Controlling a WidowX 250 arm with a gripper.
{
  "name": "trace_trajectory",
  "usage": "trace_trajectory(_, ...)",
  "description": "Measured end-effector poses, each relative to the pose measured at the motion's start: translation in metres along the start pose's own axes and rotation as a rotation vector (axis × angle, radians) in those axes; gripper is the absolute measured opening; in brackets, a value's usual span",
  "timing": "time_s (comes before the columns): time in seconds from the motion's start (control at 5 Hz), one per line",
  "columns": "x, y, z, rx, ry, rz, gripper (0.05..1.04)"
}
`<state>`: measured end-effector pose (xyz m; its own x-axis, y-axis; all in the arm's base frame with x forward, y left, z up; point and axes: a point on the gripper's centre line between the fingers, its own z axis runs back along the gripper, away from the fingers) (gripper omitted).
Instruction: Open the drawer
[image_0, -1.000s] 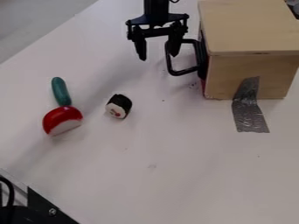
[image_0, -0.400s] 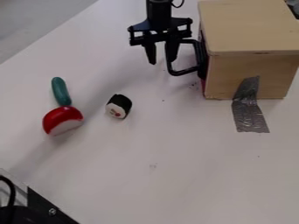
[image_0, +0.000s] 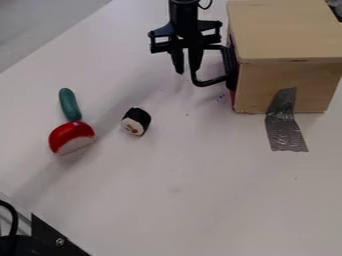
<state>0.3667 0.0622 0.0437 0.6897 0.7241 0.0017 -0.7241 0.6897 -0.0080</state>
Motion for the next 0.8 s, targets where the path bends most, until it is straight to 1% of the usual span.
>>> trace_trajectory(0.2,0.003,0.002,0.000,0.001,0.011,0.004,0.787)
trace_trajectory(0.4,0.008,0.002,-0.001,0.003,0.011,0.002,0.987)
trace_trajectory(0.8,0.015,-0.001,-0.007,0.009,0.020,0.008,0.989)
